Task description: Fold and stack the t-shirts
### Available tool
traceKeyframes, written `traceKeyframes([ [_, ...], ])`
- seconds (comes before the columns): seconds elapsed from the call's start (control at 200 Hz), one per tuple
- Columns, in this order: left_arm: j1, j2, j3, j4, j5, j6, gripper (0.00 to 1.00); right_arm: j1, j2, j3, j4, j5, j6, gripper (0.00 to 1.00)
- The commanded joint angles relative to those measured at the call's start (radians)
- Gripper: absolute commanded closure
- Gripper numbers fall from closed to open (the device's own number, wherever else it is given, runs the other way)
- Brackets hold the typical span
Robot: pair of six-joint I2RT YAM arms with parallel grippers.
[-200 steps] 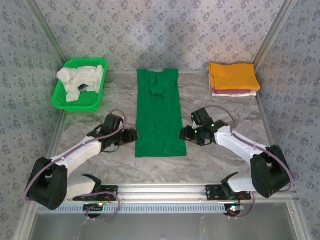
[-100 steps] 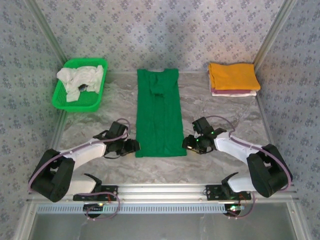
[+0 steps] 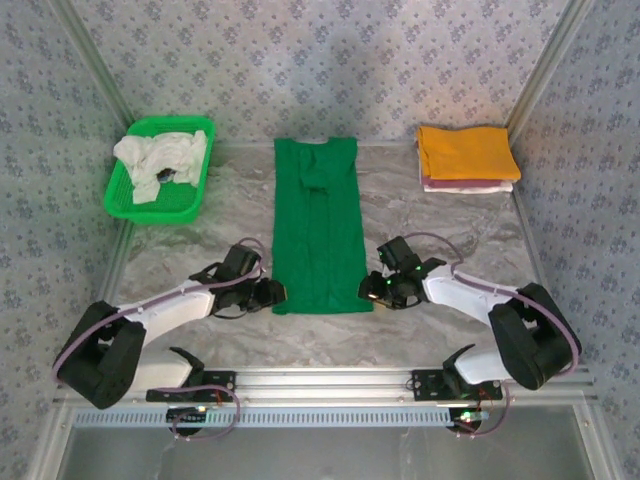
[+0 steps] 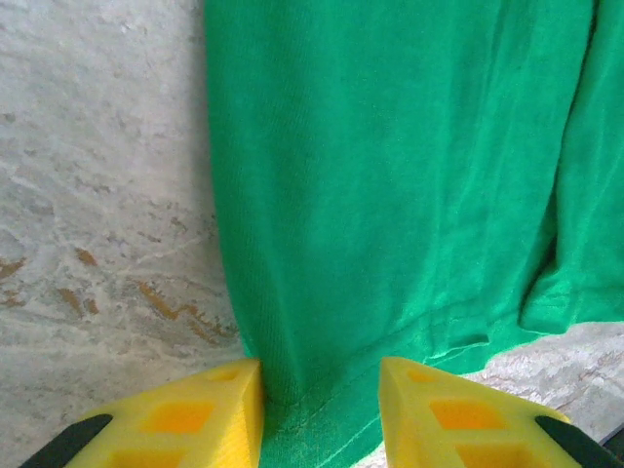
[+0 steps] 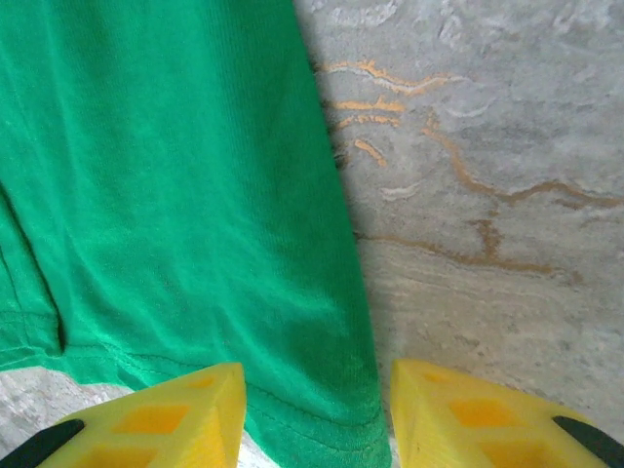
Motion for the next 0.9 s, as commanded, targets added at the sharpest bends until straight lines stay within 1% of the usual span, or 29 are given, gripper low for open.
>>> traceKeyframes([
  [0.0,-0.006,0.009,-0.020,0.043,0.016,-0.017,0.65,0.014,0.028,-0.004,0.028,-0.011,0.022,0.55],
  [0.1,-0.010,0.044,-0.025,0.063,0.022,-0.019,0.65,0.024,0.046,0.003,0.034,-0.014,0.025,0.55],
  [0.195,-0.018,0.060,-0.031,0.089,0.022,-0.025,0.67,0.030,0.049,-0.003,0.049,-0.015,0.031,0.56],
  [0.22,-0.021,0.062,-0.032,0.094,0.019,-0.024,0.68,0.031,0.051,-0.003,0.051,-0.019,0.031,0.58],
  [0.29,-0.022,0.064,-0.034,0.093,0.012,-0.023,0.82,0.036,0.055,-0.003,0.056,-0.019,0.038,0.66],
  [0.345,-0.022,0.059,-0.037,0.095,0.011,-0.024,0.85,0.039,0.053,-0.005,0.057,-0.018,0.037,0.71],
  [0.385,-0.023,0.053,-0.040,0.098,0.010,-0.026,0.89,0.039,0.048,-0.006,0.054,-0.015,0.037,0.77],
  [0.44,-0.022,0.045,-0.045,0.095,0.000,-0.027,0.91,0.038,0.040,-0.011,0.059,-0.007,0.039,0.85],
  [0.495,-0.022,0.039,-0.045,0.086,-0.003,-0.026,0.97,0.036,0.031,-0.015,0.060,-0.006,0.039,0.94],
  [0.52,-0.023,0.034,-0.045,0.081,-0.004,-0.026,1.00,0.036,0.028,-0.018,0.062,-0.005,0.041,0.96],
  [0.59,-0.022,0.023,-0.049,0.065,-0.010,-0.015,1.00,0.036,0.019,-0.029,0.072,-0.010,0.042,1.00],
  [0.75,-0.039,-0.021,-0.049,-0.009,-0.033,0.021,1.00,0.058,-0.040,-0.077,0.087,-0.019,0.020,1.00],
  [0.82,-0.077,-0.055,-0.052,-0.068,-0.076,0.030,1.00,0.084,-0.087,-0.127,0.098,-0.016,0.026,1.00],
  [0.894,-0.136,-0.103,-0.076,-0.101,-0.119,0.019,1.00,0.133,-0.152,-0.191,0.098,0.006,0.042,1.00],
])
